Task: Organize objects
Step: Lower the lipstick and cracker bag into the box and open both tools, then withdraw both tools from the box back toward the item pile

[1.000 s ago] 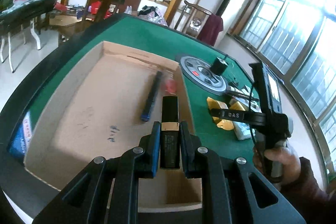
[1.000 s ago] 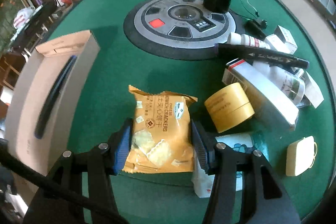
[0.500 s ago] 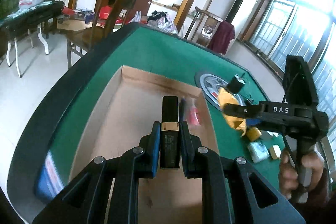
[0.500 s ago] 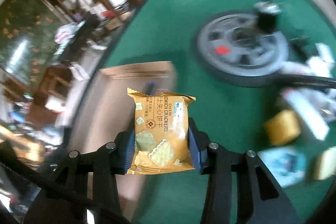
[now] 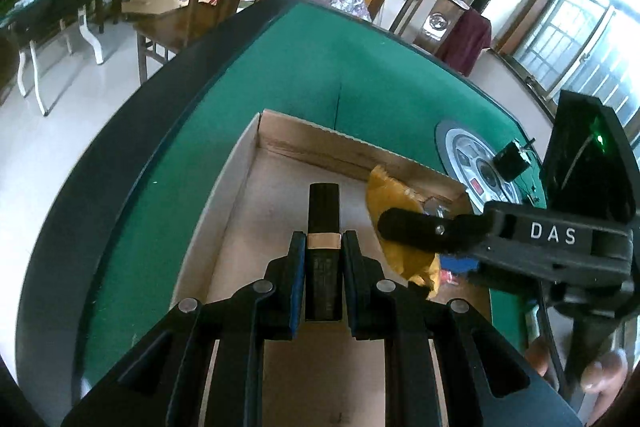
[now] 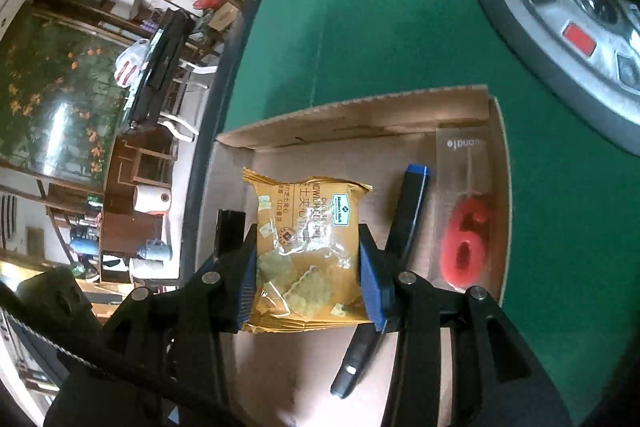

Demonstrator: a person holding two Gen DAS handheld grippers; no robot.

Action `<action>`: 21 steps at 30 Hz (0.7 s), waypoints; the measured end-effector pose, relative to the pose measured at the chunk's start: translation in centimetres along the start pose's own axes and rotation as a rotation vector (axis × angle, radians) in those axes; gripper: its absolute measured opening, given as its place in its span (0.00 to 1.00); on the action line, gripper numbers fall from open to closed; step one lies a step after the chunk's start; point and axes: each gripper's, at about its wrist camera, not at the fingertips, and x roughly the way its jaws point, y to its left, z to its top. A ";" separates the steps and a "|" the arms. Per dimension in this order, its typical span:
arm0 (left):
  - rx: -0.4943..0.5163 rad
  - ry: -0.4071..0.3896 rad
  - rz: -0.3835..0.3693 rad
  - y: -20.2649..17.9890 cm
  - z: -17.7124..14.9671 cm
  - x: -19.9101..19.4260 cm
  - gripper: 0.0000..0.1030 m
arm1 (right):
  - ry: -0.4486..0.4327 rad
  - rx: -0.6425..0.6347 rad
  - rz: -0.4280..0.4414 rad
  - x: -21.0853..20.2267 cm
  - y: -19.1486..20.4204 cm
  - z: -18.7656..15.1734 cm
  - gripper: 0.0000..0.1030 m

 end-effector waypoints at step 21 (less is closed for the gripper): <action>-0.148 -0.040 -0.011 1.0 0.9 -1.8 0.44 | -0.098 -0.048 -0.052 -2.4 0.4 0.7 0.47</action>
